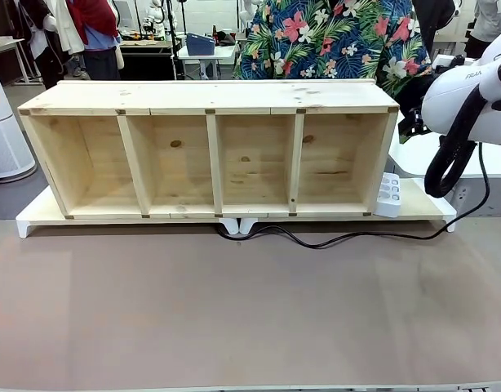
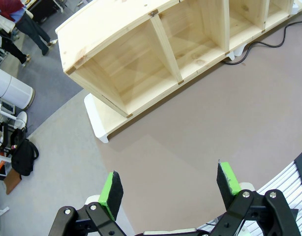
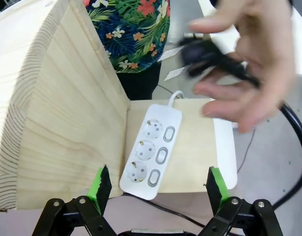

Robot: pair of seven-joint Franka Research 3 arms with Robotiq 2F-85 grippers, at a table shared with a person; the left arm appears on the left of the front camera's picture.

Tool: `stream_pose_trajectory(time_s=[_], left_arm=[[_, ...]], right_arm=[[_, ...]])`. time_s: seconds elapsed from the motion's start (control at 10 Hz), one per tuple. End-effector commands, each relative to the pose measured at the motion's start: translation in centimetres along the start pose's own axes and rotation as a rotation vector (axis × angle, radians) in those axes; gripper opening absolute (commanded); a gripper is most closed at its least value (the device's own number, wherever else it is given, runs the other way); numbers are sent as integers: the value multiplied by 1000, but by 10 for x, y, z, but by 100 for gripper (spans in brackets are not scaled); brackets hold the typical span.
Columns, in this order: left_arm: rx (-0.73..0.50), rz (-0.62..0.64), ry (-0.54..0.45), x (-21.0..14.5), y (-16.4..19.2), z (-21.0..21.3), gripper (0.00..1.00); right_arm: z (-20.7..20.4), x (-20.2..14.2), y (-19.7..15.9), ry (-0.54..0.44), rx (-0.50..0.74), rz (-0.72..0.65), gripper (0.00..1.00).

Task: Perform cable management.
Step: Release the Power Cable when the human grasps it.

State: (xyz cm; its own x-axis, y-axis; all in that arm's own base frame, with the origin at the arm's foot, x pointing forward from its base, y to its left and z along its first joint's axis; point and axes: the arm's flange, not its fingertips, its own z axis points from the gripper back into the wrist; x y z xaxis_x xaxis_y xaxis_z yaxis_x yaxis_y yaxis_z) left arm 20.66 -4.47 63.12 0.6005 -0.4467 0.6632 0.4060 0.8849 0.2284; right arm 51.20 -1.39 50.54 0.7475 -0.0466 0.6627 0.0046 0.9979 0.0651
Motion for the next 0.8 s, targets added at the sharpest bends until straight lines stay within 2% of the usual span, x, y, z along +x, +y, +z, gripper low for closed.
stream_pose_trajectory(time_s=[0.0,0.7], left_arm=[[-2,7,-2,-1,0,0,100],[-2,7,-2,-1,0,0,100]], right_arm=[[0,0,-1,0,-1,-1,100],[0,0,-1,0,-1,-1,100]])
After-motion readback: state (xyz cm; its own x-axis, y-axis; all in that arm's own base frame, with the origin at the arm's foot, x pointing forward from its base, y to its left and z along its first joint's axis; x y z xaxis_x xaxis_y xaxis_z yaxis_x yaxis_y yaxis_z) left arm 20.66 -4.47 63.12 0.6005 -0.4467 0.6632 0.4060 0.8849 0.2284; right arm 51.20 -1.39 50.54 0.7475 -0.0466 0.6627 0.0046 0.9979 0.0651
